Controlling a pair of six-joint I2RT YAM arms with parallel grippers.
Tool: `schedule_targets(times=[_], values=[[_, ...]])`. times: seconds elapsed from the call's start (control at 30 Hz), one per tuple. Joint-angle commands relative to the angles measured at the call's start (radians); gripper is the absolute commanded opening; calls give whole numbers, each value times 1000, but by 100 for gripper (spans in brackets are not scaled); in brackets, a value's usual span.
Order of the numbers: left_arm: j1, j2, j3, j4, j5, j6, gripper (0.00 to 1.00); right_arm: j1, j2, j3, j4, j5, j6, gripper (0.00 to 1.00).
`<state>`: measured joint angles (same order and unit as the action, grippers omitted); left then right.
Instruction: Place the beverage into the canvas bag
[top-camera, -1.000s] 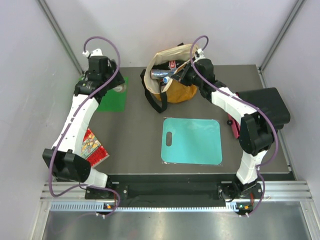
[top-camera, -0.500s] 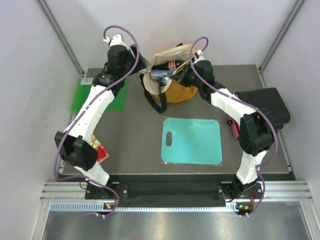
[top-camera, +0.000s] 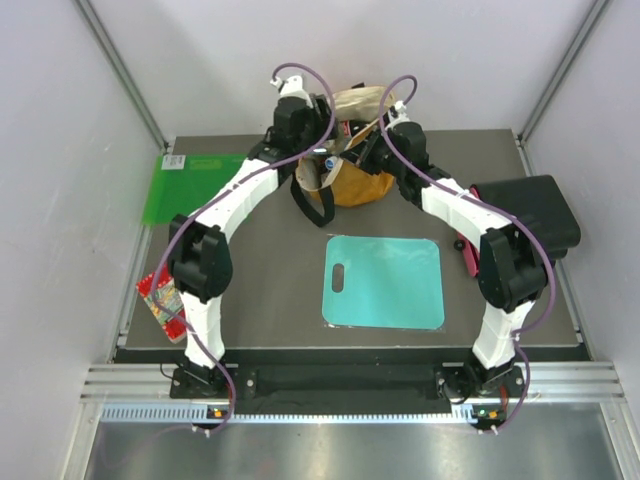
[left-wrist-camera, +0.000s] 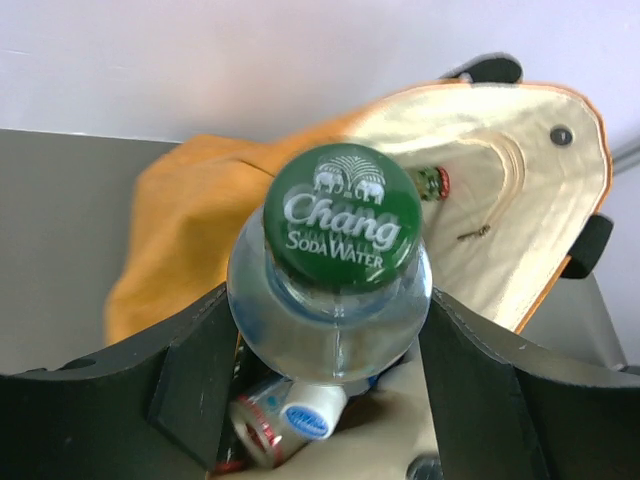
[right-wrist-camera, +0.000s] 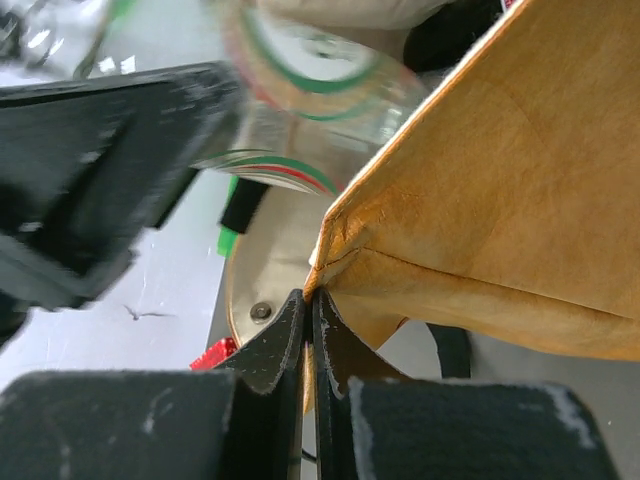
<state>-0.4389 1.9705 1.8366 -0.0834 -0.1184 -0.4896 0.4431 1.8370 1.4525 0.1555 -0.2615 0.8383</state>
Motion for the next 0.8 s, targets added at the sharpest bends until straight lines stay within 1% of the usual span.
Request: schedule_targets(times=[0.0,0.1,0.27,0.37,0.57,0.77], values=[[-49,13,121,292,-9,75,0,19,-121,74,237,-62,19,0],[-76,27,136,300,-49,112,0,19,-120,74,236,-68,15,0],[-95,94,219,263,-96,157,0,20,-134,65,249,-70,16,0],[-95,120,228,257,-142,160,0,19,-134,62,253,-70,15,0],[-96,172,225,266,-184,172,0,17,-134,59,254,-82,5,0],[-95,237,253,263,-256,226,0,19,-133,52,263,-84,7,0]])
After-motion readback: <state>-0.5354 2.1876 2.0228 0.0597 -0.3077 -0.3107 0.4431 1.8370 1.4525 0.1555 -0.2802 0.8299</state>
